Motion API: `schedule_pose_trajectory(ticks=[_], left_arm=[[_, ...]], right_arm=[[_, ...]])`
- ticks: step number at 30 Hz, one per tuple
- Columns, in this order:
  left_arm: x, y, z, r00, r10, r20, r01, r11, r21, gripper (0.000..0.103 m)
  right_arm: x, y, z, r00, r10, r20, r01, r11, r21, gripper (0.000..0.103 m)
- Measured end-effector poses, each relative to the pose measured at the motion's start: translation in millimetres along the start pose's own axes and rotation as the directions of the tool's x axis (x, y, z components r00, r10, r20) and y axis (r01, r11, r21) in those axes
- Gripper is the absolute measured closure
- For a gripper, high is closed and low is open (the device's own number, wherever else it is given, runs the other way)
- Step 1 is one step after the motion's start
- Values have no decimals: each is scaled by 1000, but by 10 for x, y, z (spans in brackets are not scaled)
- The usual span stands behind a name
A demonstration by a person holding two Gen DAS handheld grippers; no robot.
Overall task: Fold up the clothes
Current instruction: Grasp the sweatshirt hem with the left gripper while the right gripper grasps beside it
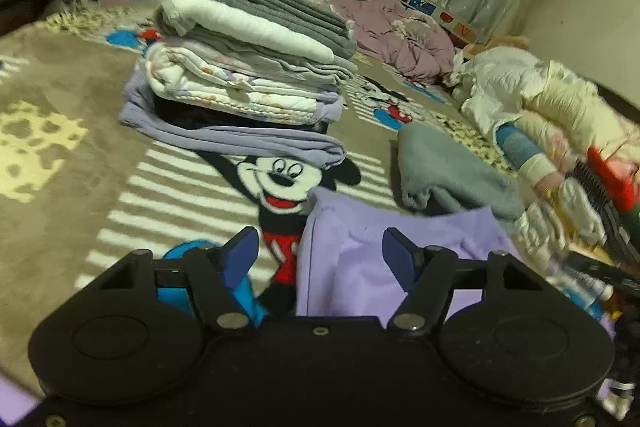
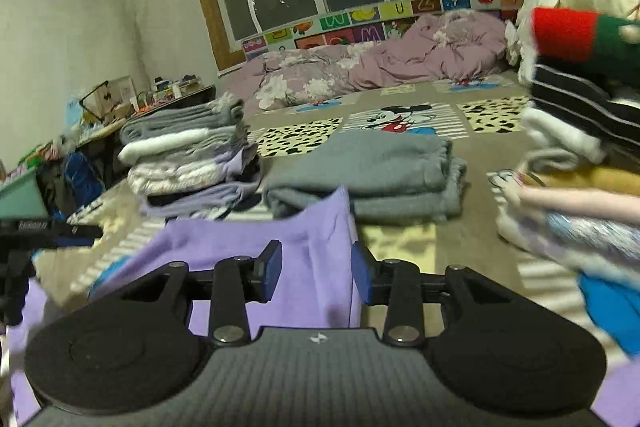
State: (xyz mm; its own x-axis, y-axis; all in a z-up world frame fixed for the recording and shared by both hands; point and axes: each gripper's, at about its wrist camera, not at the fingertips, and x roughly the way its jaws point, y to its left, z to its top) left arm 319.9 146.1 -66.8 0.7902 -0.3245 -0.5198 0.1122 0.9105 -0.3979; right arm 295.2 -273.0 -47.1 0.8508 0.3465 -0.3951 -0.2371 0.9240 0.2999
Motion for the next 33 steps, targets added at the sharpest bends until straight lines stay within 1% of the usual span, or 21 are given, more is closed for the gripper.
schedule_pose_trajectory(ticks=[4,8,11,13,15,16,17,18,21,22,23,26,28,33], left_arm=[[224,115,179,1000,-5,-13,5,1000,-22,38],[398,175,327,999,-45,-9,44,996,-72,38],[501,129,343,998,-55,-15,53,996,-71,38],[562,99,287,997,-73,-38,70,994,-80,38],[611,59,234,996,-73,-58,68,995,-73,38],[624,42,219,995,-75,-64,71,995,-68,38],[635,28,208,995,-77,-68,73,995,-65,38],[638,21,206,994,-79,-69,75,995,-65,38],[612,21,215,995,-79,-60,76,996,-56,38],[598,35,223,995,-79,-54,76,996,-57,38],[584,53,228,996,-79,-49,76,995,-59,38],[573,126,235,996,-74,-43,71,994,-78,38],[573,161,236,996,-76,-44,72,993,-88,38],[580,151,225,996,-80,-48,76,994,-78,38]], right_arm=[[422,-204,185,999,14,-36,-13,999,44,61],[762,-318,240,995,49,-86,-44,997,64,59],[956,-347,255,991,54,-120,-48,997,56,55],[1072,-432,287,987,65,-147,-51,994,96,53],[1199,-610,261,977,118,-177,-78,973,219,52],[1275,-714,230,970,156,-186,-94,948,305,49],[1356,-824,193,961,199,-190,-110,910,399,47],[1449,-894,181,956,222,-192,-112,881,460,43],[1751,-1040,189,946,257,-197,-96,803,588,36],[1852,-1089,191,943,269,-197,-89,774,627,36],[1925,-1106,204,943,267,-196,-84,764,640,37],[2100,-1106,257,951,243,-189,-69,767,638,38],[2217,-1106,292,956,226,-185,-59,769,636,42],[2406,-1236,359,980,168,-110,-55,754,655,43]])
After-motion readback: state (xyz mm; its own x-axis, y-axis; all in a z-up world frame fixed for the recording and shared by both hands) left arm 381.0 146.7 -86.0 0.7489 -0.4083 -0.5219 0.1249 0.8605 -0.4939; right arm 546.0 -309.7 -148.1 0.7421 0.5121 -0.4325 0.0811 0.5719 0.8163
